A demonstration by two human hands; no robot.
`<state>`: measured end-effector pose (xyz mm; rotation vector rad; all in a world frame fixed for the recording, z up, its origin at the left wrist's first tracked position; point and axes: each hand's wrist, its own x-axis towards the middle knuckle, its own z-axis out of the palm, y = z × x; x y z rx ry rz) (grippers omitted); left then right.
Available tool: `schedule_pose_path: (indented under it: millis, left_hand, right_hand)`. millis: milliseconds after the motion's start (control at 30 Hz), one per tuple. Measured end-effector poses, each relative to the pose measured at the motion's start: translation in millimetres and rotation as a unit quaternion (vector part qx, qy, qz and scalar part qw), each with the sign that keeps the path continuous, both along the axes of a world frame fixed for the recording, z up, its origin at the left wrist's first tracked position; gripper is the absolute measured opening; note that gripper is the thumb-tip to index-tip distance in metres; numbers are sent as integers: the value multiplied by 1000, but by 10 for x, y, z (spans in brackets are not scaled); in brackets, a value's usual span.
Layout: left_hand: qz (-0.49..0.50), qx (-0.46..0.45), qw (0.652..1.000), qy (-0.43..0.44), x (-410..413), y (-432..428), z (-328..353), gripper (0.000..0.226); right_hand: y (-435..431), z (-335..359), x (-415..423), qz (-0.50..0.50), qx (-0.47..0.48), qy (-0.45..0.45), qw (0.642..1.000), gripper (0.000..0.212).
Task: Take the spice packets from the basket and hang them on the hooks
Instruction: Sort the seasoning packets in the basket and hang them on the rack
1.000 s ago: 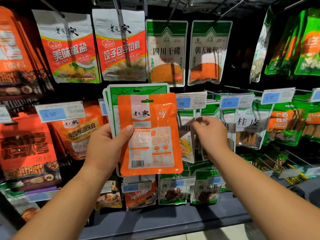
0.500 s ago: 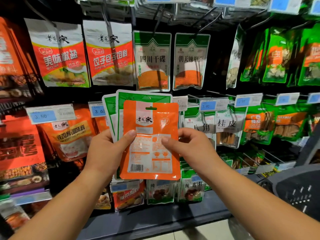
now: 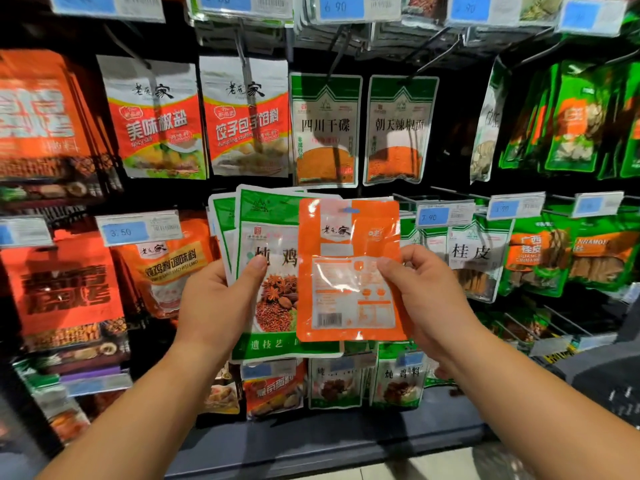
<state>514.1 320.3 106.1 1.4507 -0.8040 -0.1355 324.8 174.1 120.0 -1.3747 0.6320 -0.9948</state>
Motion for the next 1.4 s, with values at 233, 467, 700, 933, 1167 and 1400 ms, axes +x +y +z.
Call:
schedule_pose_path:
  millis: [233, 467, 700, 933, 1167, 1400]
  left_hand:
    - [134, -31, 988, -68, -11, 74, 68, 42]
    - [118, -31, 985, -122, -199, 68, 69, 34]
    - [82, -21, 992, -89, -229, -24, -16, 57]
    - [17, -44, 999, -8, -225, -22, -1, 16]
    - [8, -68, 997, 23, -152, 85, 21, 26]
    - [103, -23, 994, -36, 58, 311, 16, 35]
  right_hand:
    - [-3, 52, -84, -124, -149, 22, 981, 18]
    - [130, 19, -3, -114, -204, 20, 972, 20]
    - [363, -63, 127, -38, -197, -7, 980, 16]
    - [460, -84, 217, 22, -165, 13, 986, 28]
    - [280, -106, 304, 40, -85, 130, 987, 111]
    - [243, -275, 474, 67, -57, 126, 988, 63]
